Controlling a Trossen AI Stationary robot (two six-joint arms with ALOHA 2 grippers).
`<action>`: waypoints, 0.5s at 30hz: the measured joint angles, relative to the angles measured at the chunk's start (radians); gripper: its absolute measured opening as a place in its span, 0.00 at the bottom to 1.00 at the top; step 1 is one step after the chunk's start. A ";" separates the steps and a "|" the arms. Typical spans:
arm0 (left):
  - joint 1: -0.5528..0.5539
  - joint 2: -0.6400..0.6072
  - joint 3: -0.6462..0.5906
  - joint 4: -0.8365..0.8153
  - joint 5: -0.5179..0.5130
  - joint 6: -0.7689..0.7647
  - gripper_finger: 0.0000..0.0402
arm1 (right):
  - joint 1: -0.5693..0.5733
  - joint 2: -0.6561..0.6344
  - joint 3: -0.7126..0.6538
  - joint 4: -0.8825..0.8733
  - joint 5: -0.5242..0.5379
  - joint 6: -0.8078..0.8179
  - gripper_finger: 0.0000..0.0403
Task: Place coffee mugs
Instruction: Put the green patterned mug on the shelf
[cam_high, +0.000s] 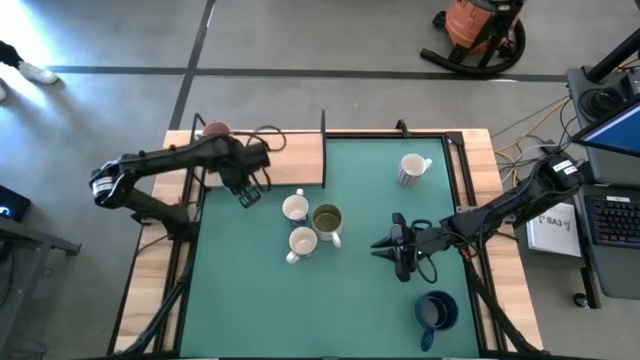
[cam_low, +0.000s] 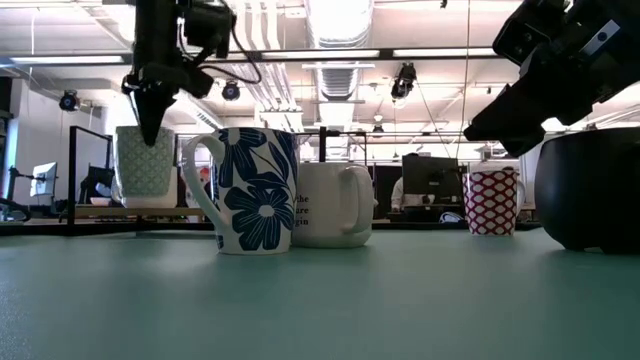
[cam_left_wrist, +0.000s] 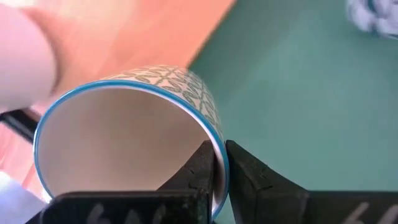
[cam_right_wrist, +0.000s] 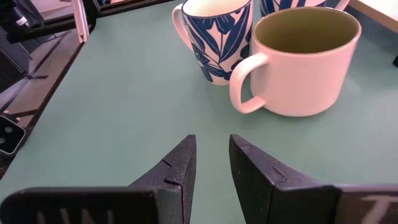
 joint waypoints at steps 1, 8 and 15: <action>0.020 -0.008 -0.007 0.000 -0.001 0.011 0.03 | 0.000 0.000 0.000 0.000 0.007 0.001 0.21; 0.168 -0.063 -0.049 0.003 0.000 0.099 0.03 | 0.000 0.000 0.000 0.000 0.010 -0.007 0.21; 0.319 -0.074 -0.065 0.017 0.000 0.193 0.03 | 0.000 0.000 0.000 0.000 0.010 -0.007 0.21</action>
